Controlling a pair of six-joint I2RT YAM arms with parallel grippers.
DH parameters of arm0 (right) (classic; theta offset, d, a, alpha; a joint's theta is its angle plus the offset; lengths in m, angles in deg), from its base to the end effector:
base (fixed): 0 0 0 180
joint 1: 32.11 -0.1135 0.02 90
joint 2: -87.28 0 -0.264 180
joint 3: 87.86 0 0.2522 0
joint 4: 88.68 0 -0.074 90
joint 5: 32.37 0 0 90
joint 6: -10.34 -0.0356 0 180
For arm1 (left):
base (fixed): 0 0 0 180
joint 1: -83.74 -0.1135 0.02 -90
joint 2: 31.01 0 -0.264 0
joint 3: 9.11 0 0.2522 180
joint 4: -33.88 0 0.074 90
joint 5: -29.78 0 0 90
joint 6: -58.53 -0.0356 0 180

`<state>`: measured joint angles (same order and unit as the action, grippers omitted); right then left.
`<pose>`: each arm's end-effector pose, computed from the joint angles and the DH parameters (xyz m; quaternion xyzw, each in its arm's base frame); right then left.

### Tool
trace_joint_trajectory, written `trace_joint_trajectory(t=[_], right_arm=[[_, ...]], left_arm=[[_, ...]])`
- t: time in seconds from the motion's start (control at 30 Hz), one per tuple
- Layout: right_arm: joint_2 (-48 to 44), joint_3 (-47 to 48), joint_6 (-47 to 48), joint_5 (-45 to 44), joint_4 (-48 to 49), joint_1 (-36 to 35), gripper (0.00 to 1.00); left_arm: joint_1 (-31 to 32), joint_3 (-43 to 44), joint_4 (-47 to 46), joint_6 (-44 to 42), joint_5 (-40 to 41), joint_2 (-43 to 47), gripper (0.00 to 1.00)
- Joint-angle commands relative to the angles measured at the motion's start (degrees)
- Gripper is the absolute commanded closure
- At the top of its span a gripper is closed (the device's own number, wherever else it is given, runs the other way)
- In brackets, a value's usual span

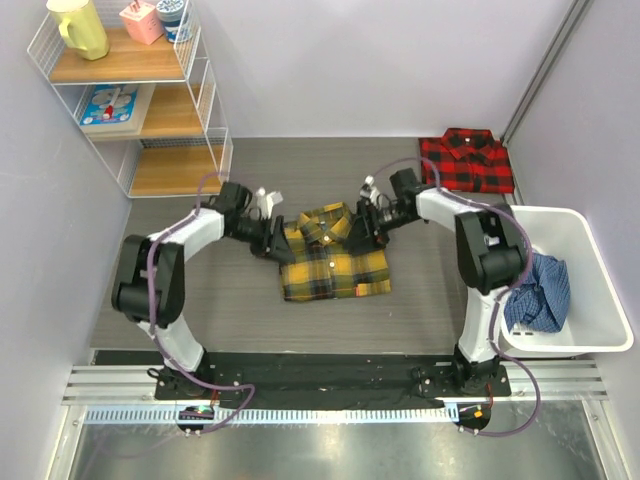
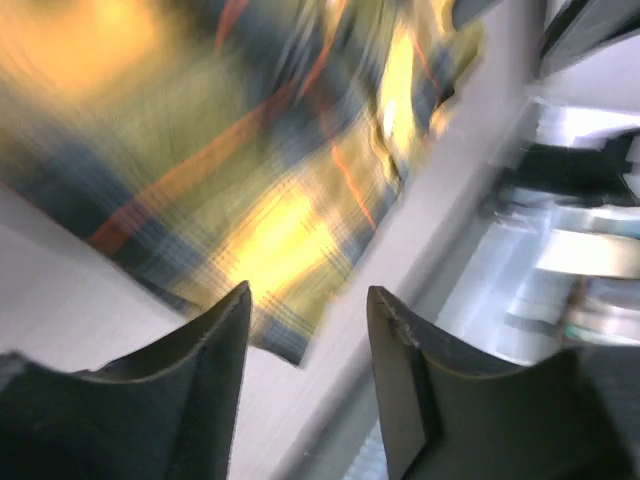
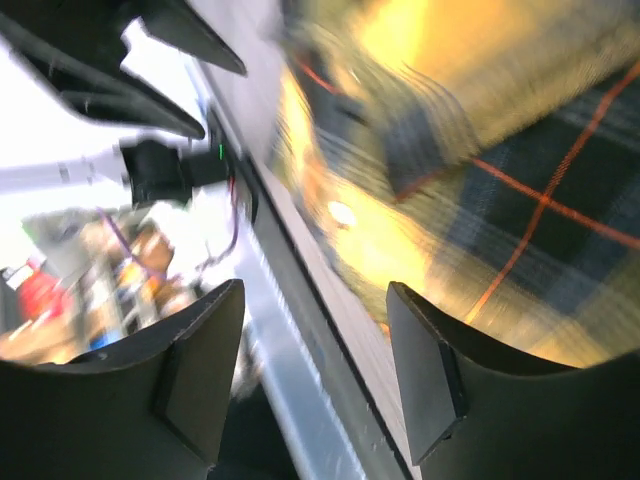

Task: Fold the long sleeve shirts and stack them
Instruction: Neatly place the folded shirt to the corner

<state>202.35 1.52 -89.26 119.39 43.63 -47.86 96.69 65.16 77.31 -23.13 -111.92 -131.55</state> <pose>0.3621 0.1347 0.1563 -0.1196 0.8440 0.5227 0.0096 0.3132 -0.1007 0.1713 0.1124 0.8820 -0.4511 0.0766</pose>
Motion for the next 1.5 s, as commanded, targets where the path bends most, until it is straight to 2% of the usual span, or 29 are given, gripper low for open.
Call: trace_joint_trajectory(t=[0.0, 0.03, 0.1, 0.13, 0.2, 0.23, 0.33, 0.43, 0.7, 0.8, 0.83, 0.87, 0.9, 0.93, 1.03, 1.3, 1.47], right_arm=[[-15.4, -4.1, -10.7, -10.0, 11.0, 4.7, 0.34], [-16.6, -5.8, -13.0, -13.4, 11.6, 5.8, 0.34], [-19.6, -10.1, -14.7, -15.3, 12.4, 8.5, 0.34], [-20.2, -11.4, -16.3, -16.8, 12.6, 9.4, 0.34], [-21.3, -14.1, -17.0, -17.6, 12.6, 11.1, 0.34], [-22.2, -14.8, -17.5, -18.2, 12.6, 11.4, 0.34], [-23.0, -16.6, -17.8, -20.9, 12.5, 11.9, 0.32], [-22.8, -17.4, -18.7, -23.2, 11.7, 12.3, 0.32], [-22.9, -19.5, -19.7, -25.8, 9.9, 12.8, 0.30], [-22.4, -19.6, -19.4, -26.0, 8.5, 12.8, 0.28], [-22.3, -19.6, -19.1, -26.0, 8.3, 12.8, 0.24], [-22.3, -19.6, -19.0, -26.1, 7.8, 12.8, 0.20], [-22.0, -19.6, -19.0, -26.1, 7.1, 12.7, 0.17], [-22.0, -19.8, -19.0, -25.7, 7.0, 12.7, 0.04], [-21.9, -20.6, -20.4, -24.9, 8.1, 12.7, 0.00], [-18.1, -24.1, -26.8, -21.5, 17.2, 10.7, 0.00], [-15.5, -29.1, -37.3, -18.9, 32.9, 8.0, 0.00]], left_arm=[[10.8, 11.1, 4.3, -13.9, 24.3, 8.8, 0.47], [16.7, 13.6, 4.5, -16.7, 29.1, 8.8, 0.47], [22.2, 14.3, 3.0, -22.3, 37.1, 8.3, 0.47], [27.1, 13.4, 1.9, -23.5, 39.3, 8.0, 0.48], [31.5, 12.0, -2.8, -27.6, 43.7, 7.2, 0.49], [35.3, 10.9, -4.2, -28.6, 44.7, 6.1, 0.51], [41.4, 9.1, -10.0, -33.0, 47.1, 3.7, 0.54], [44.8, 8.3, -14.1, -35.5, 47.2, 0.0, 0.56], [47.1, 9.4, -18.3, -37.8, 45.6, -7.7, 0.55], [46.9, 9.8, -17.5, -37.5, 44.9, -9.6, 0.70], [45.5, 9.7, -16.9, -36.0, 43.6, -9.5, 0.80], [44.4, 9.5, -16.8, -34.7, 42.1, -9.2, 0.84], [43.2, 9.3, -17.2, -33.2, 37.9, -8.6, 0.87], [40.3, 9.1, -17.1, -32.1, 35.2, -7.6, 0.89], [35.8, 9.2, -16.8, -28.2, 26.1, -5.3, 0.92], [32.1, 10.3, -14.2, -25.5, 17.7, -3.3, 0.95], [30.9, 11.5, -14.2, -23.6, 16.2, -2.7, 0.96]])
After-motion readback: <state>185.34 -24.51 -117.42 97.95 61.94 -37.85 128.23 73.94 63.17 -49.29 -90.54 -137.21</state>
